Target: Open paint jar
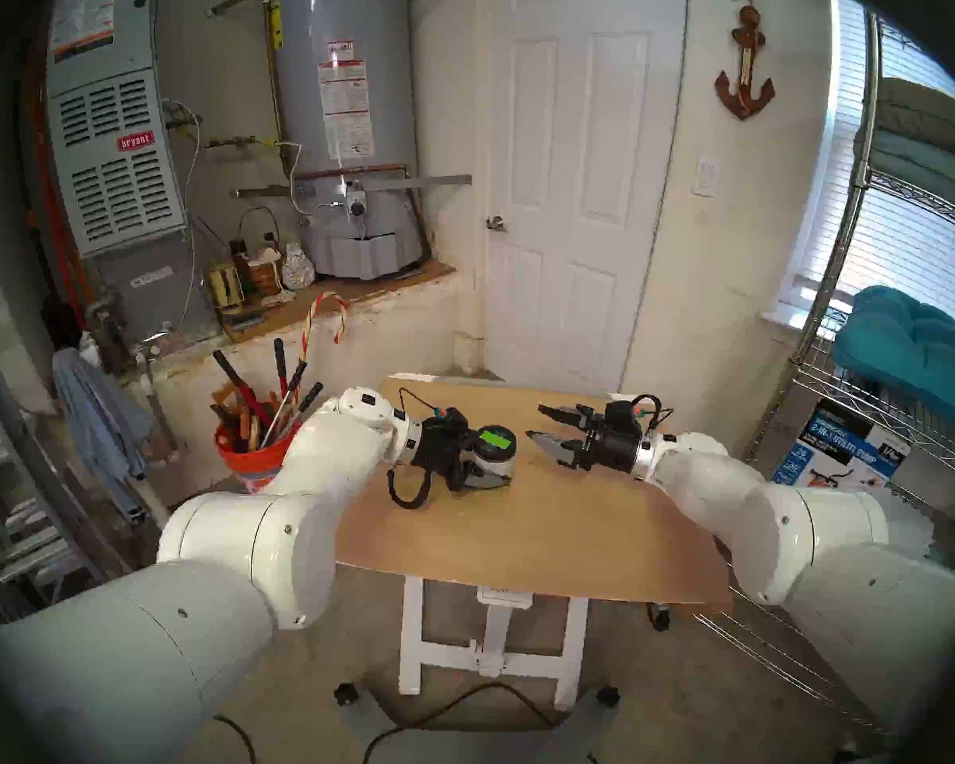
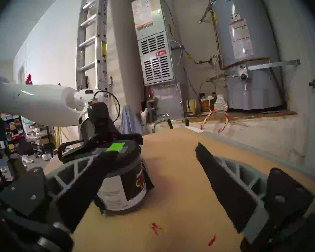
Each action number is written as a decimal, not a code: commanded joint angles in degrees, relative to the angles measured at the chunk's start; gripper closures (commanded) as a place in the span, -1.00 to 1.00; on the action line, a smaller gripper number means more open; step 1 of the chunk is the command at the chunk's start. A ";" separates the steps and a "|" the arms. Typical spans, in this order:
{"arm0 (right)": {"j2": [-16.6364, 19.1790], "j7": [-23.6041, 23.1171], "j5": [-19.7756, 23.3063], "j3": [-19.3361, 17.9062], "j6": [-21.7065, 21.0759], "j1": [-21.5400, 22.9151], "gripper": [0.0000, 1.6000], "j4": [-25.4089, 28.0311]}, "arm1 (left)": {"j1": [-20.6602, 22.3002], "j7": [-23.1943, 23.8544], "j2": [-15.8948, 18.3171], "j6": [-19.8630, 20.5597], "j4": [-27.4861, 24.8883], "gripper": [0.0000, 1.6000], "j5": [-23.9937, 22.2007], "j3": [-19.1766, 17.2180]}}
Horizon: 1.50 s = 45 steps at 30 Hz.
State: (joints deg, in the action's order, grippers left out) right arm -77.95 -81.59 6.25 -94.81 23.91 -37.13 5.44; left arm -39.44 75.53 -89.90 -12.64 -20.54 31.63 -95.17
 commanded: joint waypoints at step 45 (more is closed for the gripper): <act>-6.27 11.09 3.08 -6.82 6.89 5.80 -1.00 5.29 | 1.45 0.06 -0.16 -0.10 -0.78 1.00 0.37 -0.72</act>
State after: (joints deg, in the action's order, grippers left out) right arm -82.99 -73.66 8.63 -100.80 28.15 -33.47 8.46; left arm -39.42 75.54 -90.04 -12.64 -20.54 32.19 -95.76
